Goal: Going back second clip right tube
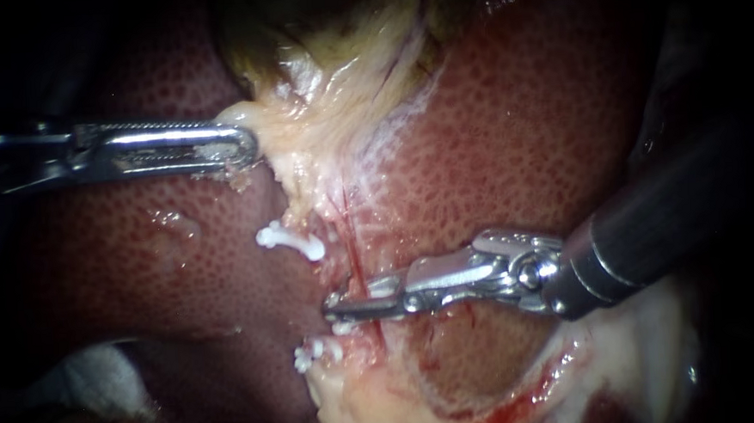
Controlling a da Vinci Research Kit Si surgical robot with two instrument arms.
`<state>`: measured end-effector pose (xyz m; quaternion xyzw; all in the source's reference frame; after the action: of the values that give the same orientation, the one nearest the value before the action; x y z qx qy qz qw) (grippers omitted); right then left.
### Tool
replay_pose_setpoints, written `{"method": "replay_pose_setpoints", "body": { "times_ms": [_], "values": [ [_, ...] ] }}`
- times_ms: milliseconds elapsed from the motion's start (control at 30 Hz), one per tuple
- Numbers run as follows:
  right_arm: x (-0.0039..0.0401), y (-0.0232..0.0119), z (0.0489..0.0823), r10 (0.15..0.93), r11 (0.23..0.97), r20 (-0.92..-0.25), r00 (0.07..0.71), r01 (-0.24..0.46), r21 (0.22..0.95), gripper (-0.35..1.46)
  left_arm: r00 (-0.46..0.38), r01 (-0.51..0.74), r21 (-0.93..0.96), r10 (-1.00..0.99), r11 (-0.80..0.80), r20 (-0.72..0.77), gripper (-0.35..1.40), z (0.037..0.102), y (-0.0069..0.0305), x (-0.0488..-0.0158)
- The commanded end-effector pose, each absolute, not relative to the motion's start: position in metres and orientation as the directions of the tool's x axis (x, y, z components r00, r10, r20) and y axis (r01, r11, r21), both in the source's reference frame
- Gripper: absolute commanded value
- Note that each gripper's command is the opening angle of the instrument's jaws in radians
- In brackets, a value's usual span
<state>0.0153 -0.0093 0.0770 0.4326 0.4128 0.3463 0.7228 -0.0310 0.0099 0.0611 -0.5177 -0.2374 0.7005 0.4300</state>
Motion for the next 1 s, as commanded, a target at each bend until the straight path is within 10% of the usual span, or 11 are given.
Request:
{"method": "replay_pose_setpoints", "body": {
  "times_ms": [33,400,567,1000],
  "values": [
    [0.0153,-0.0093,0.0770,0.857,0.386,-0.298,0.420,-0.142,0.911,-0.35,-0.094,-0.356,-0.778,0.848,-0.518,-0.521,-0.35,0.0611,0.0099,-0.0310],
    [0.0154,-0.0095,0.0769,0.855,0.379,-0.291,0.429,-0.136,0.915,-0.17,-0.094,-0.356,-0.778,0.848,-0.518,-0.521,-0.35,0.0612,0.0099,-0.0310],
    [0.0159,-0.0096,0.0768,0.804,0.501,-0.440,0.400,-0.056,0.864,0.38,-0.094,-0.357,-0.778,0.848,-0.518,-0.522,-0.35,0.0612,0.0099,-0.0310],
    [0.0154,-0.0079,0.0773,0.738,0.622,-0.556,0.382,-0.067,0.780,0.49,-0.094,-0.357,-0.778,0.848,-0.518,-0.522,-0.35,0.0612,0.0099,-0.0310]
  ]
}}
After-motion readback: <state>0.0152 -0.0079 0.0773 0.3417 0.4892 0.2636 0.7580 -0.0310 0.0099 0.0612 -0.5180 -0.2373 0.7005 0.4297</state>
